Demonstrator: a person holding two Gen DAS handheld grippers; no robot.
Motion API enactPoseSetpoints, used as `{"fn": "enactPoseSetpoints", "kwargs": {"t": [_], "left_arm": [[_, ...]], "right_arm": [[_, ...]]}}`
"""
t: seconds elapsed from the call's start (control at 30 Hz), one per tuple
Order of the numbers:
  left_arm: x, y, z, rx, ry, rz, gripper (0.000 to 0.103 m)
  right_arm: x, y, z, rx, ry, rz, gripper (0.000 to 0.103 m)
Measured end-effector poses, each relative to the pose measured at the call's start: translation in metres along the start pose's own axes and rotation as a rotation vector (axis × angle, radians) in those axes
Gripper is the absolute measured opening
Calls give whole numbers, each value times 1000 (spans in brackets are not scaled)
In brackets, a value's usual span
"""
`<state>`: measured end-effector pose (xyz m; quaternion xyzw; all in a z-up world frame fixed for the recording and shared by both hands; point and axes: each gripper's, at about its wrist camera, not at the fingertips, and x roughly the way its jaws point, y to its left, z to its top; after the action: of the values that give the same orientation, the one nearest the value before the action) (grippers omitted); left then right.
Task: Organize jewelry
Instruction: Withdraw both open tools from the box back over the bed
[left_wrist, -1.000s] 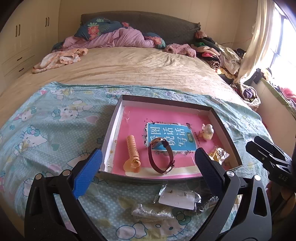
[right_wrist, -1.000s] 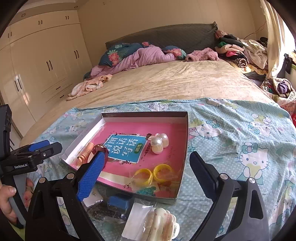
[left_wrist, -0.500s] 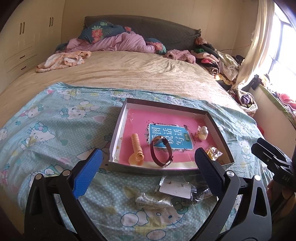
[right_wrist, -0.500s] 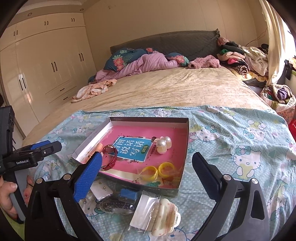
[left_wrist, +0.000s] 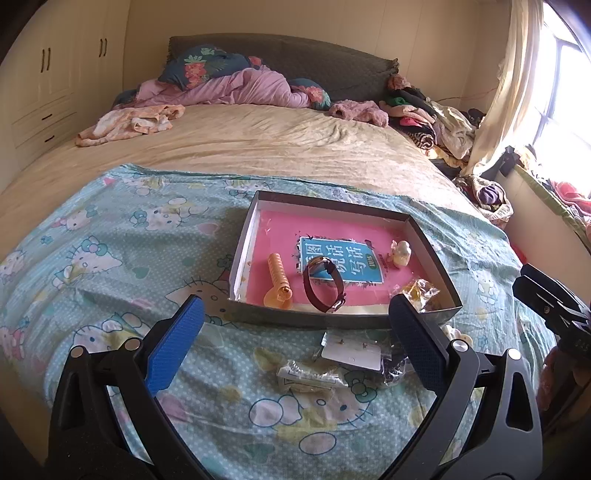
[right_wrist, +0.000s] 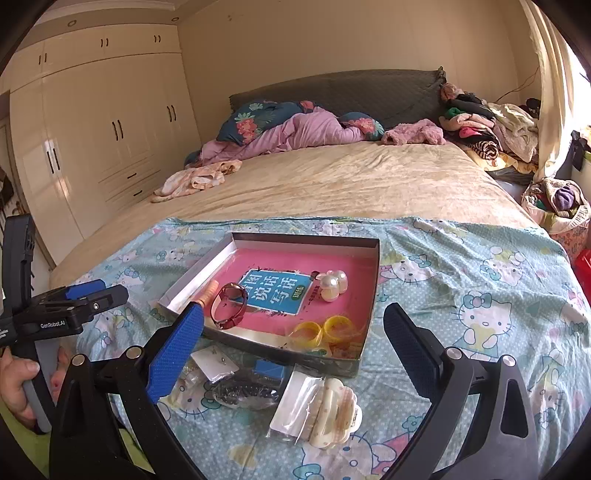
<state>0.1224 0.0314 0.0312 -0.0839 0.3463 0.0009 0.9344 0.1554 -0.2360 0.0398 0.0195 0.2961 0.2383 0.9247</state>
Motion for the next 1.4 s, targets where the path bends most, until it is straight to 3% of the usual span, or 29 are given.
{"fn": "enactPoseSetpoints", "kwargs": {"t": [0.77,1.4], "left_arm": [[-18,-5,-27,42,30,20,93],[2,-15,-71,119,143,44,93]], "right_arm": [[-18,20,-41,-35,99,45,97],[-6,30,-70,-37,184,89,97]]}}
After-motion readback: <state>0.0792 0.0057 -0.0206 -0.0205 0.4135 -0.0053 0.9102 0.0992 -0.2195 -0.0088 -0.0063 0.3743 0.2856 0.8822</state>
